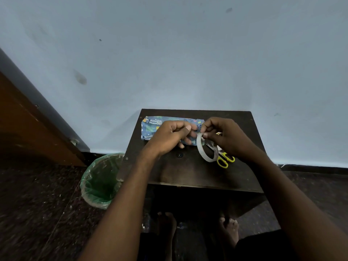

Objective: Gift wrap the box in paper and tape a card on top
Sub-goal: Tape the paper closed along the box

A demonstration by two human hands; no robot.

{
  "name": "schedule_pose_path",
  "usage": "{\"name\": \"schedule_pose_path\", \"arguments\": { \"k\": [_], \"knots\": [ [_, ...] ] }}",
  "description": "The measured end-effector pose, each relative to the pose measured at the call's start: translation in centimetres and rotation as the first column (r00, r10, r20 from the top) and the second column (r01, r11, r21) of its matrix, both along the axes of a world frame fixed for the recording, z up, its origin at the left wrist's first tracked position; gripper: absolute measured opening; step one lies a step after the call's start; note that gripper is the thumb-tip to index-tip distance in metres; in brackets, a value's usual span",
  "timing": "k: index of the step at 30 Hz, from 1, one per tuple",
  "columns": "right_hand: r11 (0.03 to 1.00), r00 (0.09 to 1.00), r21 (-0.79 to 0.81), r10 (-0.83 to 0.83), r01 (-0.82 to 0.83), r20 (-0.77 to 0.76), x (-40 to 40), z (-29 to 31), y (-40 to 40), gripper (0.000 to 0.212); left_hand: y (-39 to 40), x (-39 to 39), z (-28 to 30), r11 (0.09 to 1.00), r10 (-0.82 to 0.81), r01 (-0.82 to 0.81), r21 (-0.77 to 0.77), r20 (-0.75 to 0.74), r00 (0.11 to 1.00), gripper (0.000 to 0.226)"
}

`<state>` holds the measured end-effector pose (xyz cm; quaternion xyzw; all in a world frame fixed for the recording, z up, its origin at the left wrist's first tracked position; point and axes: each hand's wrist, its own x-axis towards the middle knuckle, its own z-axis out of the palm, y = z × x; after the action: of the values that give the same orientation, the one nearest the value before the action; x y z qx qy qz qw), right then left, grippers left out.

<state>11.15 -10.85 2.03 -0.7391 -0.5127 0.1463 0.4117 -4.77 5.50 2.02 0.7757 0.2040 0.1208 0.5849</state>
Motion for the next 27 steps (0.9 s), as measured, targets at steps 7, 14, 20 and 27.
{"name": "schedule_pose_path", "arguments": {
  "k": [7,14,20,27],
  "knots": [
    [0.996,0.999,0.087,-0.036,0.035,0.010,-1.0,-0.2,0.9,0.022,0.4,-0.2,0.1,0.988,0.060,-0.066,-0.143,-0.046,0.997,0.022],
    [0.992,0.999,0.125,-0.031,0.027,0.025,-1.9,0.0,1.1,0.023,1.0,-0.3,-0.2,0.978,0.137,-0.145,-0.153,-0.064,0.989,0.015],
    [0.990,1.000,0.143,-0.021,0.020,0.006,-2.4,-0.2,1.3,0.024,0.8,-0.2,-0.2,0.982,0.149,-0.154,-0.111,-0.058,0.987,0.011],
    [0.988,0.999,0.146,-0.051,0.050,-0.001,-2.3,-0.2,1.3,0.027,0.7,-0.2,-0.3,0.983,0.145,-0.148,-0.104,-0.041,0.989,0.002]
  ]
}}
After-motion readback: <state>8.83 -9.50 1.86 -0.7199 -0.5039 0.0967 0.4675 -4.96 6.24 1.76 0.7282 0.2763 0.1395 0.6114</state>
